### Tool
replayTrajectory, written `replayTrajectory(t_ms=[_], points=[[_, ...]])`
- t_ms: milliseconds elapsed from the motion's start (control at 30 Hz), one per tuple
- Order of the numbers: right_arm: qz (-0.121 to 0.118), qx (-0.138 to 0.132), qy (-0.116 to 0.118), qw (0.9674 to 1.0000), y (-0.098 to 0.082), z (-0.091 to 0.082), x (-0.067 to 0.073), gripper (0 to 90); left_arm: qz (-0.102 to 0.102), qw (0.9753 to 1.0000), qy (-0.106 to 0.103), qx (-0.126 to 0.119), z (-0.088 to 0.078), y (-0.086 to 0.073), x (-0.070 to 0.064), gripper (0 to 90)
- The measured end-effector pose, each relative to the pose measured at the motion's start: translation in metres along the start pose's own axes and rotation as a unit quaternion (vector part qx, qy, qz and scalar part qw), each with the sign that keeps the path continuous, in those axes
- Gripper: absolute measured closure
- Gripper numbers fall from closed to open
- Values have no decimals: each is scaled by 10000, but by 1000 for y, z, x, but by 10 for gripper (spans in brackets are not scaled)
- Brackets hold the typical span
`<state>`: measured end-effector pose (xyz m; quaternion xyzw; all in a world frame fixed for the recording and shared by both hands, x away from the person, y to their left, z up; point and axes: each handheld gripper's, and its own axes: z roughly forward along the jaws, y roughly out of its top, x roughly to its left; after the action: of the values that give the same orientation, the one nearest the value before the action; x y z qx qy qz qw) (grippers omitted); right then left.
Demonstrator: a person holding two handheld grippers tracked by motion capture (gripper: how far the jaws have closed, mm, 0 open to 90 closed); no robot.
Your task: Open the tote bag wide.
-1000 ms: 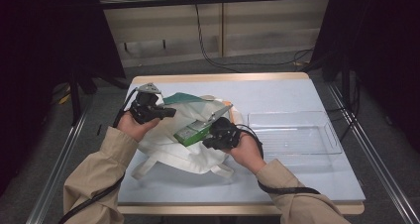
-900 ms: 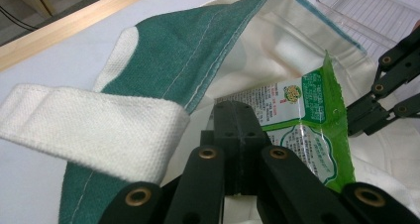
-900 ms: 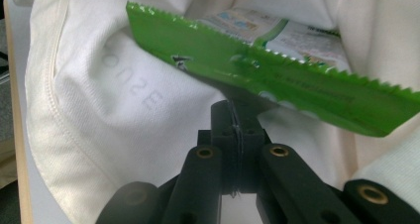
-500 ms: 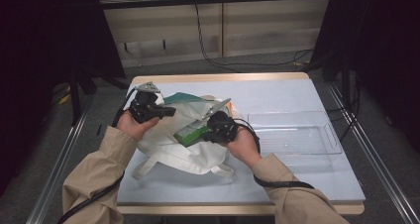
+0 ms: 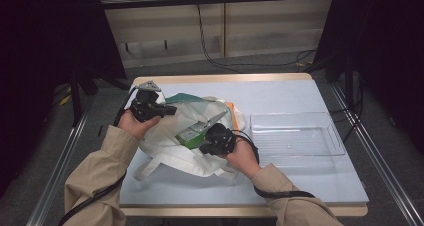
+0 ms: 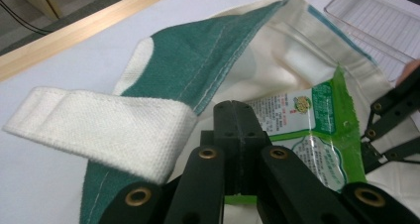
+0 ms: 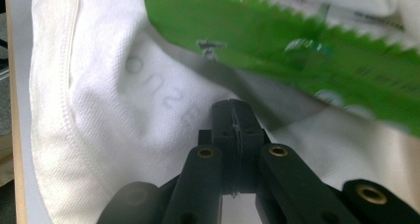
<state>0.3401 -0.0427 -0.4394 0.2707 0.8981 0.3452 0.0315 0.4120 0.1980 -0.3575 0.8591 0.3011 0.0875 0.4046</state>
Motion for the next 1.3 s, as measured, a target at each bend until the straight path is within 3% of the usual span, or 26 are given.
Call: replayTrajectory(t_ms=[500,1067,1300], points=[[-7,-3,-47,10000,-18,2,6,898,-196,9995,256,41,5,-3,21,900],[-5,42,-6,10000,-26,2,6,893,-367,9989,294,73,12,-10,43,900],[-34,60,33,10000,-26,2,5,893,-526,9981,298,97,19,-17,50,900]])
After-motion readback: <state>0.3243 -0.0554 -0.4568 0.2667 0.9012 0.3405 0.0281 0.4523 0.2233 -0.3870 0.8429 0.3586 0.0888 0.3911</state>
